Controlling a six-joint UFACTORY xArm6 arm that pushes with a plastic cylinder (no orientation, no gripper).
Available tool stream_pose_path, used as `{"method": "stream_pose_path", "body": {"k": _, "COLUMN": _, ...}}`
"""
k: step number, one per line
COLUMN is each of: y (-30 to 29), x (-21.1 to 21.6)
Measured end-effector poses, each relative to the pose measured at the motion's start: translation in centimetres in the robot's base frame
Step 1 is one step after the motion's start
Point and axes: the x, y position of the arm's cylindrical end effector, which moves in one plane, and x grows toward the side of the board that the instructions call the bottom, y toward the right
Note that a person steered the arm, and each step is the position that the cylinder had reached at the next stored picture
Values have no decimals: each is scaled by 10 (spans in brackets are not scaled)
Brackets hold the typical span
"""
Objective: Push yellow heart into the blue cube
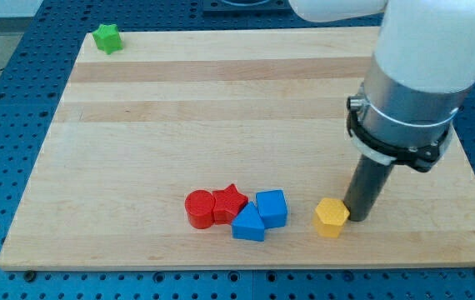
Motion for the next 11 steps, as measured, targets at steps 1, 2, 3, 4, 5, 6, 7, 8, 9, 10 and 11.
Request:
{"method": "stream_pose_path", "body": {"k": 1, "y": -29, "x": 8}}
{"method": "stream_pose_path", "body": {"k": 2, "y": -37, "x": 14}}
{"method": "stream_pose_path", "body": {"k": 3, "y": -21, "x": 12}}
{"method": "stream_pose_path", "body": {"k": 4, "y": 76, "x": 11}}
{"method": "stream_pose_path", "body": {"k": 5, "y": 122, "x": -23}}
{"method": "stream_pose_path", "body": {"k": 6, "y": 51, "x": -37}}
{"method": "stream_pose_path", "body": {"k": 7, "y": -10, "x": -20}}
{"method": "stream_pose_path", "body": {"k": 8, "y": -40, "x": -24}}
{"method": "stream_pose_path", "body": {"k": 9, "y": -26, "x": -63}}
{"method": "stream_pose_path", "body": {"k": 10, "y": 1, "x": -111}}
{"method": "stream_pose_path", "body": {"k": 11, "y": -35, "x": -108}}
